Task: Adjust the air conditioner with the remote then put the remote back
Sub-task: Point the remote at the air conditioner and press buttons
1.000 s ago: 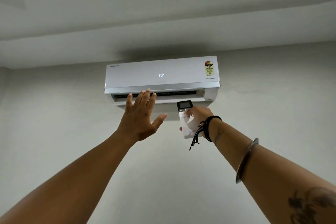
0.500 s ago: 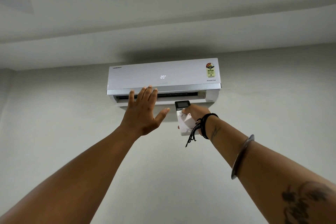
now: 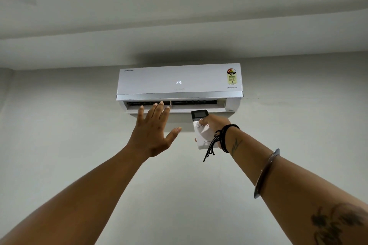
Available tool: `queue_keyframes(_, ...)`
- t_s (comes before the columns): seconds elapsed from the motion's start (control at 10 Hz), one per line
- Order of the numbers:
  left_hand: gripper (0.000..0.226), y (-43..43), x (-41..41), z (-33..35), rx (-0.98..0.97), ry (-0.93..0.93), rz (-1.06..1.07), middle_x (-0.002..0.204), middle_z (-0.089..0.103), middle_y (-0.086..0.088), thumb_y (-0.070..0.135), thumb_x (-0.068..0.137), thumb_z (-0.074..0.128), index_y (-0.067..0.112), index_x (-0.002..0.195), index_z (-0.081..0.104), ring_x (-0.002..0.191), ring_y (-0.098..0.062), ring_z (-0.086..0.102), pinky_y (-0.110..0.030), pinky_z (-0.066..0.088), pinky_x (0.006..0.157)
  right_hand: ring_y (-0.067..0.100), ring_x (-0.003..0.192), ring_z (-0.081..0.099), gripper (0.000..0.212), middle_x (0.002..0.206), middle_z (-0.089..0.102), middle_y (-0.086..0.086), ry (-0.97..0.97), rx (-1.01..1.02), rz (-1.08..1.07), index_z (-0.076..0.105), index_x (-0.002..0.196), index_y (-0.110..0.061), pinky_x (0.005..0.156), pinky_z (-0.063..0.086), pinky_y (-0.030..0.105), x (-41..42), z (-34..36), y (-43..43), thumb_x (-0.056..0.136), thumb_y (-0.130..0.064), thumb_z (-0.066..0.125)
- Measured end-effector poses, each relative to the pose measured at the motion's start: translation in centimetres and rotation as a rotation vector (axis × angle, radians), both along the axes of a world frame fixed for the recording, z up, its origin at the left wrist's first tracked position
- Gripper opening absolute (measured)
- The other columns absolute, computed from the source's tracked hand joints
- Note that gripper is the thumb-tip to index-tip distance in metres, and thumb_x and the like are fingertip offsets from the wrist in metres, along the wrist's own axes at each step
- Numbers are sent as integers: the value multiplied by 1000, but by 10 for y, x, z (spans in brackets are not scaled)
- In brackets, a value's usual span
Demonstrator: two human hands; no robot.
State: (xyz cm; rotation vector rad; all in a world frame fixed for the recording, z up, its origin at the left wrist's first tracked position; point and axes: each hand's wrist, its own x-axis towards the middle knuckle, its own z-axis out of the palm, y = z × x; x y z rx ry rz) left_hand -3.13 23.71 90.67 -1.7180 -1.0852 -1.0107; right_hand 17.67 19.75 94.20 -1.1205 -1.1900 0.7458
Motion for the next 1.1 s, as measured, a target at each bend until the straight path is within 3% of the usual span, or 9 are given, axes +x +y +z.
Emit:
queue_keyframes(0.5,84,7,-1,-1,-1,3,-11,163,21,-11,70,90,14,14,152,24,150,-24,15,-54,2,121,44,116,69,44,129,68,24,-35,25,-24,62,127,1,104,53,57,3,6,7,84,-9,68)
queue_keyframes(0.7,85,5,2,-1,-2,4,-18,163,20,-11,70,89,12,14,153,21,151,-24,15,-53,2,120,44,118,69,29,131,68,25,29,35,18,64,113,0,106,52,58,3,4,13,85,-10,68)
queue_keyframes(0.8,84,5,2,0,-2,7,-17,163,19,-11,69,89,12,15,153,19,151,-24,14,-54,2,121,45,115,71,10,129,69,26,62,33,35,63,92,-3,103,54,59,3,3,14,85,-9,68)
queue_keyframes(0.9,84,5,1,0,0,9,-19,163,19,-11,69,89,12,15,153,20,151,-24,15,-54,3,120,44,110,73,6,124,71,24,85,40,29,61,85,-6,95,59,58,2,3,14,83,-6,66)
queue_keyframes(1.0,84,5,0,-1,-1,11,-5,164,18,-10,69,90,12,15,153,19,151,-24,15,-53,2,120,40,96,75,6,104,69,18,85,38,24,60,84,-8,76,65,53,2,3,15,82,-6,65)
queue_keyframes(1.1,83,6,0,-1,-6,10,0,164,18,-10,69,90,13,15,153,20,151,-24,15,-54,2,120,34,79,71,5,83,63,12,66,52,-11,61,82,-9,93,60,51,3,4,20,82,-8,65)
